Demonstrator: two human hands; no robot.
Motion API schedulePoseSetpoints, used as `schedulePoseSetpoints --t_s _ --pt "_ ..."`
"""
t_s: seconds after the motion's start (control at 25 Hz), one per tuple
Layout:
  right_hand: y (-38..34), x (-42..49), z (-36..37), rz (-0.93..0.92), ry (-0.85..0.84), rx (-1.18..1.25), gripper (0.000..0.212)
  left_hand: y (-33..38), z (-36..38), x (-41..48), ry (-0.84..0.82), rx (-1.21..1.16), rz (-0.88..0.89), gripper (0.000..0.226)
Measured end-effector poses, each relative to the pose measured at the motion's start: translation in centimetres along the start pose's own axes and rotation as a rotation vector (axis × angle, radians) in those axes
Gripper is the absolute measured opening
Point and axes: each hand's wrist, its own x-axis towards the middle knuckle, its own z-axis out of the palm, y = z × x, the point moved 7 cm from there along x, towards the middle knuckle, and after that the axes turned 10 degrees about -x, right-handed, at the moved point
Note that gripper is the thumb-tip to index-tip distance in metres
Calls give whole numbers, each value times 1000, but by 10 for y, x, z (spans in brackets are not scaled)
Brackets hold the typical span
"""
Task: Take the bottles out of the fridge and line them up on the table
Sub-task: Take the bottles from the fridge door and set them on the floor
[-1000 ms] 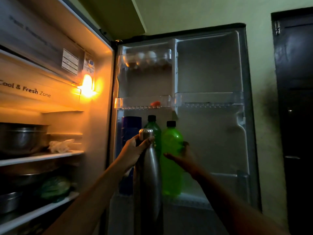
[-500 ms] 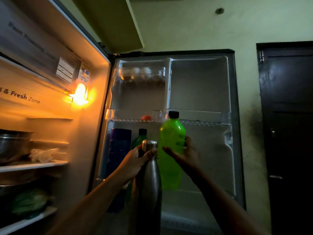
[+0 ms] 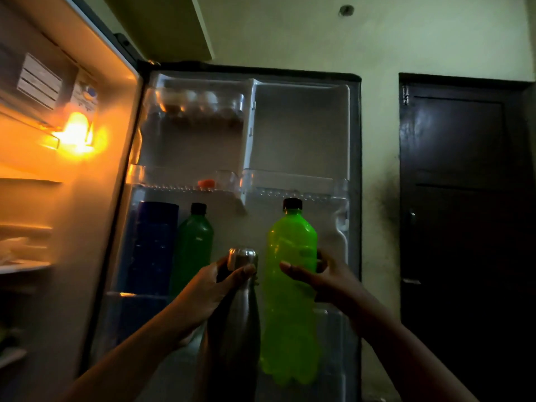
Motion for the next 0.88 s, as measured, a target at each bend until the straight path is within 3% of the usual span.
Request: schedulePoseSetpoints --t_s 0.08,0.16,0.28,0.44,0.52,0.64,0.88 --pt "27 -27 -7 33 9 39 62 -20 21 -15 -33 -38 -47 63" --pt "63 -57 -19 110 64 53 64 -41 53 -36 -87 -98 -113 47" --pt "116 -105 -41 215 129 19 86 -67 105 -63 -192 -114 -122 71" --pt "177 -178 -77 384 221 -41 63 -103 183 -105 -305 -264 -192 78" --pt "199 -213 -93 460 255 -74 64 -122 218 -124 -343 -312 -253 66" --pt "236 -274 -121 589 298 -96 64 -148 282 -155 -437 -395 -357 22" --pt "318 -396 -147 822 347 -123 75 -191 383 -211 -456 -524 -509 21"
